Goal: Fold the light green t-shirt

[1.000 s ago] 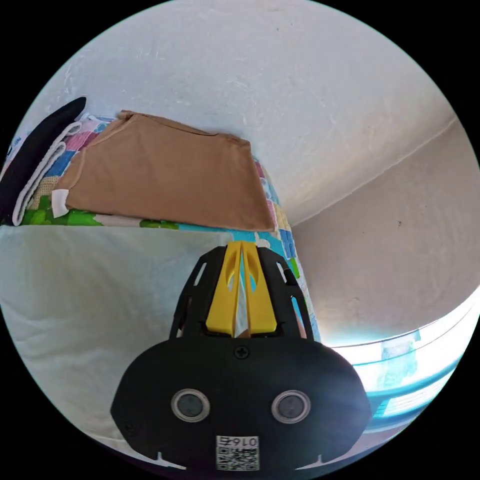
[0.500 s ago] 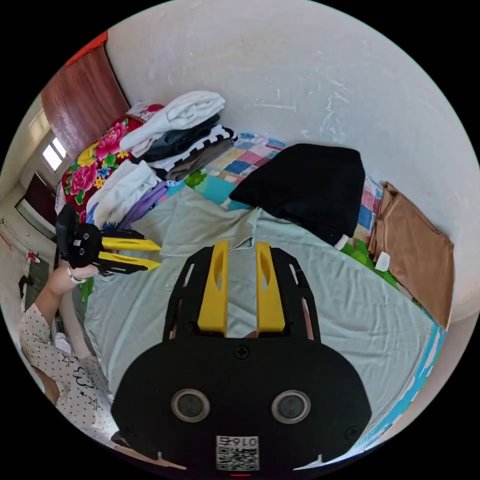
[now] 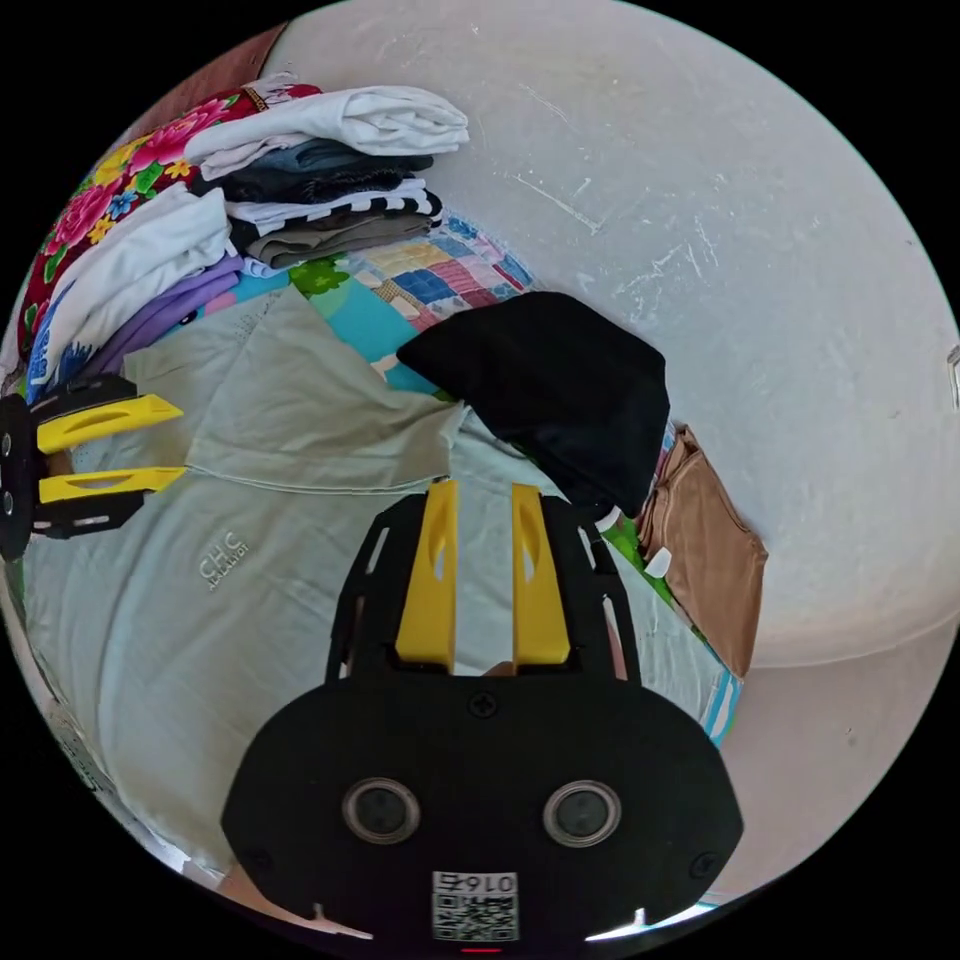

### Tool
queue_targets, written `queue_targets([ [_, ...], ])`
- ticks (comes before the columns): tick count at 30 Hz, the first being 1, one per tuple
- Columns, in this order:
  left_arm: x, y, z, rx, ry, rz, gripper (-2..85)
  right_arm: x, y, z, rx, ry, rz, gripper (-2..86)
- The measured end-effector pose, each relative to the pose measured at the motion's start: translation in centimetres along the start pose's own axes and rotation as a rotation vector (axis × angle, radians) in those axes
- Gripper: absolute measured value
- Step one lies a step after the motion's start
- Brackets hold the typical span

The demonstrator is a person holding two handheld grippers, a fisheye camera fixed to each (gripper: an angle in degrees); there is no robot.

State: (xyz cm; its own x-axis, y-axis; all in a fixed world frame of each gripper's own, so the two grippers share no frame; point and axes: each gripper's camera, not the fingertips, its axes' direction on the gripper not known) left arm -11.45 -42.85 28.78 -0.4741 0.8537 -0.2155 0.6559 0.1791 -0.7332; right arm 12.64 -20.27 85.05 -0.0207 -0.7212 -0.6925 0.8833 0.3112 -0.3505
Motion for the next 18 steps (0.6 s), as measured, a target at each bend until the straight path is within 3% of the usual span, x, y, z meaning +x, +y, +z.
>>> queue_targets([
  [6,-2.1,0.4,-1.6,-0.031,-0.013,-0.044,0.1,1.7,-0.2,0.4,0.013,-0.083,0.014,8.0],
  [18,-10.4,-0.2,-6.7,-0.012,0.012,-0.14,-1.0,7.3,0.9,-2.2,0.204,-0.285,0.137,0.5],
])
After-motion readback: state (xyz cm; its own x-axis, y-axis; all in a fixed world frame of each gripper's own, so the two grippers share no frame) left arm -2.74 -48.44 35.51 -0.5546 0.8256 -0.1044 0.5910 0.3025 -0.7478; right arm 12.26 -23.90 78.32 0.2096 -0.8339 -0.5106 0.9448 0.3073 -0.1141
